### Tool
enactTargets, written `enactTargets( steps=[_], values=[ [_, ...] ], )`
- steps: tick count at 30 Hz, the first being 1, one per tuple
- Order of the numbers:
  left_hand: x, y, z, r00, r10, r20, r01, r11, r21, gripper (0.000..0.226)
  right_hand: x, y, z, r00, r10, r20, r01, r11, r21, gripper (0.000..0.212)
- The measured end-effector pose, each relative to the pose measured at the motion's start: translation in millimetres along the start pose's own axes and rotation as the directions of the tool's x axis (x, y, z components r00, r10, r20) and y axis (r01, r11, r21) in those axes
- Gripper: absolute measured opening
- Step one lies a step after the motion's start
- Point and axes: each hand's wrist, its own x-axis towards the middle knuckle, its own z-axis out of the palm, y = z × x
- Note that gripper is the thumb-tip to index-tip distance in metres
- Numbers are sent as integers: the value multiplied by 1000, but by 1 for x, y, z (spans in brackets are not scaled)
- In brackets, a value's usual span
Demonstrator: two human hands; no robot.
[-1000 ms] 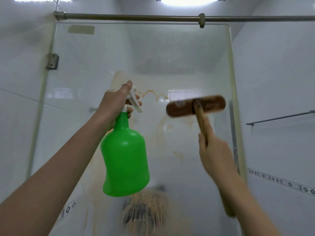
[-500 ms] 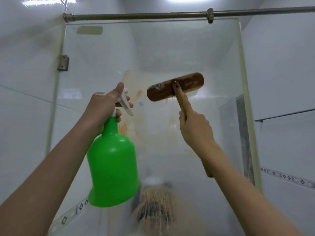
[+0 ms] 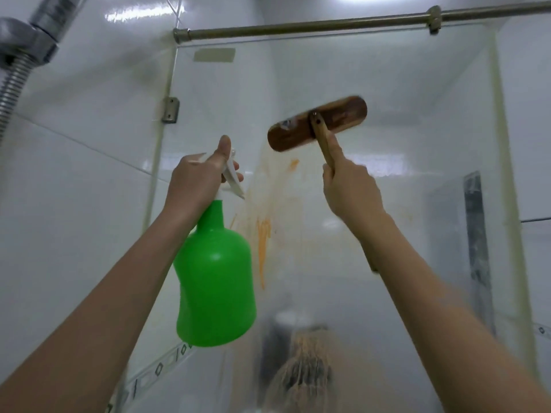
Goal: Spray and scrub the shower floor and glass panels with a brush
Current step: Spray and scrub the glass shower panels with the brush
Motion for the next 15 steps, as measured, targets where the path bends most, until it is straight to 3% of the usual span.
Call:
enactTargets(
  steps=[4, 10, 13, 15],
  values=[
    [5, -2, -12, 998, -29, 53, 36, 992, -118, 57, -81, 10, 18, 997, 25, 67, -20, 998, -64, 63],
    [10, -4, -18, 990, -61, 126, 65, 998, -27, 60, -33, -1, 14, 995, -71, 67, 71, 997, 2, 63],
    [9, -5, -22, 991, -54, 121, 63, 995, -73, 58, -72, -6, 19, 991, -37, 129, 36, 999, 9, 62],
    [7, -5, -26, 993, -50, 104, 59, 994, -95, 56, -56, -18, 25, 994, -68, 89, 70, 997, -19, 62]
  ],
)
